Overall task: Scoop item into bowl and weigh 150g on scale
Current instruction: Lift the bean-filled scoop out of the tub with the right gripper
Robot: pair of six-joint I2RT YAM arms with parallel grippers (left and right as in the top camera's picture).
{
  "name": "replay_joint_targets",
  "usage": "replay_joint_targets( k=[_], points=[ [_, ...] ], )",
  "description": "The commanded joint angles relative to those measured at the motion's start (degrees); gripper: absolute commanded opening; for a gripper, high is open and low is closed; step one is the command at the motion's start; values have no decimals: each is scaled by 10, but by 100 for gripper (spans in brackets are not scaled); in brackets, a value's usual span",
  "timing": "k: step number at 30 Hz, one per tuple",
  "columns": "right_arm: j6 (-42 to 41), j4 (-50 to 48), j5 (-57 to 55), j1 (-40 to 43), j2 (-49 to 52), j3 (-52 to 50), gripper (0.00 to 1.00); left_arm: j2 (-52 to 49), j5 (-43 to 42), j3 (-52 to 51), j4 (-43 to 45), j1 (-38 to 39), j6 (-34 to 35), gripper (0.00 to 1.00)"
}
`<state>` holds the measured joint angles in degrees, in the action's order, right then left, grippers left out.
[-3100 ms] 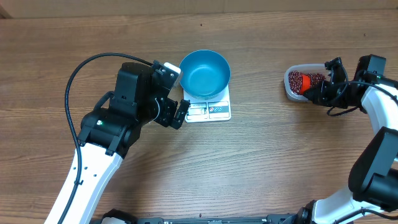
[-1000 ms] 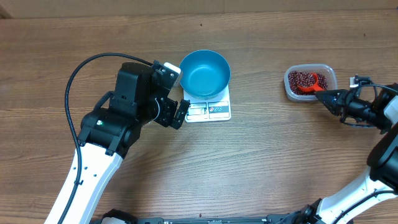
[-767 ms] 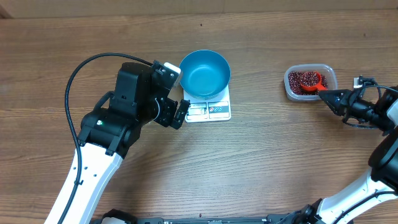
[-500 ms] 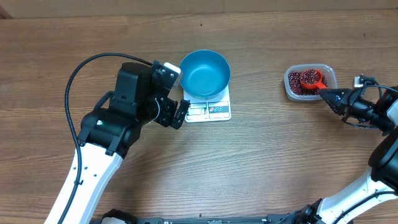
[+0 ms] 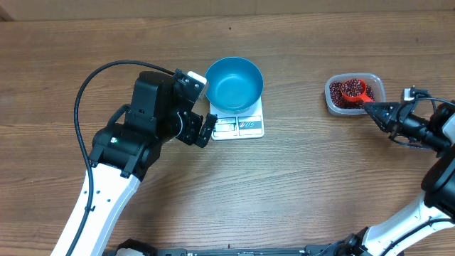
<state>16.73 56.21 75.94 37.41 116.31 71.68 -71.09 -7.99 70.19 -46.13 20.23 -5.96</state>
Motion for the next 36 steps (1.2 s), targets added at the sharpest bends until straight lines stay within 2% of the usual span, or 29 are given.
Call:
replay_joint_targets(
  k=[1, 7, 15, 36],
  points=[
    [34, 1, 50, 1, 2, 7, 3, 10, -8, 1, 0, 2, 4, 100],
    [44, 8, 97, -1, 2, 7, 4, 10, -9, 1, 0, 2, 4, 99],
    [44, 12, 99, -31, 2, 7, 4, 10, -9, 1, 0, 2, 4, 100],
    [45, -19, 140, -191, 2, 7, 4, 10, -9, 1, 0, 2, 4, 100]
  ],
)
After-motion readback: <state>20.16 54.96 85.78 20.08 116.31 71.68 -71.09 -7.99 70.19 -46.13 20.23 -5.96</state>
